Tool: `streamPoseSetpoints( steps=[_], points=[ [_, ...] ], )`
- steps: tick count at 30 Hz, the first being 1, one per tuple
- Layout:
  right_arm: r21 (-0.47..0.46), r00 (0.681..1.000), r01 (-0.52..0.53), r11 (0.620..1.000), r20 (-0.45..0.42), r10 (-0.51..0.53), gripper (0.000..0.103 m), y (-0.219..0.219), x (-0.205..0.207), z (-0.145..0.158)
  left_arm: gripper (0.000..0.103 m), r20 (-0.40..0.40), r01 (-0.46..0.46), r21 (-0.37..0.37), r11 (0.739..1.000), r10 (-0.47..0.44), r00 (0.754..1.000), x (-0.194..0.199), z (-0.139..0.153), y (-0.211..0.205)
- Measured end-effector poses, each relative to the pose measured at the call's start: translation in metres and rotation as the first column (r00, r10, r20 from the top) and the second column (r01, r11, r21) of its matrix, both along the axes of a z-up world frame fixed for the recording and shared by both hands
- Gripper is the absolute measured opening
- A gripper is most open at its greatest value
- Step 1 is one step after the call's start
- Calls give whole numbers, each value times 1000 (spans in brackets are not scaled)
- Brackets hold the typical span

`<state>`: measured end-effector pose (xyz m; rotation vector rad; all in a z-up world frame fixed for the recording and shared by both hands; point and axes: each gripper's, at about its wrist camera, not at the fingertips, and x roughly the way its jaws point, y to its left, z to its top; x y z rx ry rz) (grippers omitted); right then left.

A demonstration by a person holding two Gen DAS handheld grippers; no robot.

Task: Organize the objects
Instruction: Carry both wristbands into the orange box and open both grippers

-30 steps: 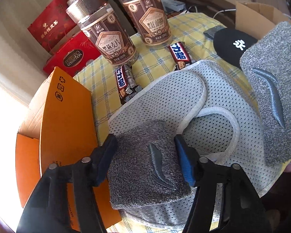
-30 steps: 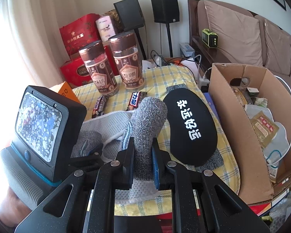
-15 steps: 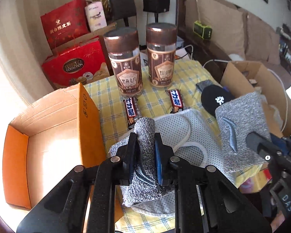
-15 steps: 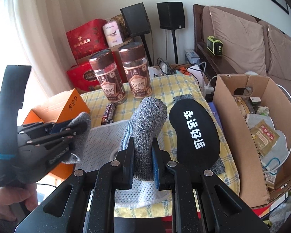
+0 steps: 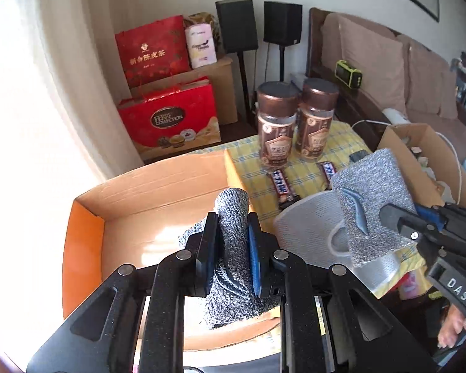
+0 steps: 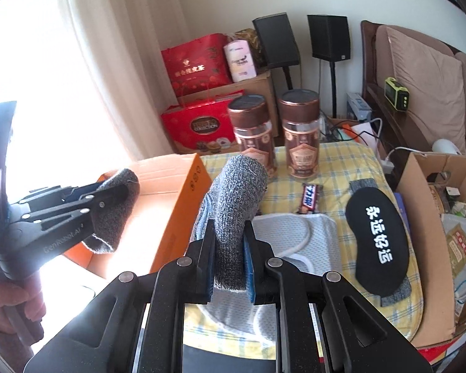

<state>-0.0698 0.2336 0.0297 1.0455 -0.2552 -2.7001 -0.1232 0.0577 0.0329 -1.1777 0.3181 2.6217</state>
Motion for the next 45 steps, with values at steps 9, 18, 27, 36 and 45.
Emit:
streamPoseSetpoints(
  steps=[9, 18, 27, 36, 45],
  points=[
    [-56, 988, -143, 988, 44, 146, 14, -77, -16, -18, 17, 80, -73, -92, 993, 81, 994, -7, -49, -58],
    [-62, 974, -182, 981, 126, 189, 14, -123, -31, -59, 18, 175, -77, -109, 991, 96, 980, -21, -92, -80],
    [25, 975, -184, 983, 128, 180, 26, -132, -29, -67, 46, 188, -43, -123, 991, 66, 980, -20, -96, -72],
    [53, 989, -140, 989, 50, 138, 29, -110, -19, -35, 58, 158, -92, -75, 993, 103, 982, -24, -77, -95],
    [120, 998, -50, 992, 27, 47, 67, -66, -9, -22, 92, 121, -113, 126, 986, 98, 988, -7, -61, -100]
  ],
)
